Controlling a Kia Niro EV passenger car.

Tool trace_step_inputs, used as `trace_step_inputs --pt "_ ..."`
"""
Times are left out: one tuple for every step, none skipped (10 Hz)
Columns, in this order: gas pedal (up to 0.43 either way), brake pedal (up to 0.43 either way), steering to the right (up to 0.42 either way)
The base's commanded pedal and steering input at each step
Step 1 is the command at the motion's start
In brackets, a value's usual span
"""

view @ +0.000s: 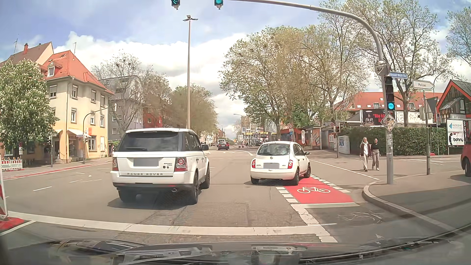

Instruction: Follow the waypoints while adhering to traffic rules and regulations

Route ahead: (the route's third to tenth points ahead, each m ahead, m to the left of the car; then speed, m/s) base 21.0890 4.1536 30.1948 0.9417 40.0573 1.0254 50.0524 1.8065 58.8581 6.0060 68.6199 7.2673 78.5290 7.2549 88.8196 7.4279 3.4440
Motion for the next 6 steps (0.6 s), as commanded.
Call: trace_step_inputs --pt "0.248 0.000 -0.002" --pt "0.248 0.000 -0.001" --pt "0.248 0.000 0.000" --pt "0.248 0.000 0.000" --pt "0.248 0.000 0.000" --pt "0.248 0.000 0.001"
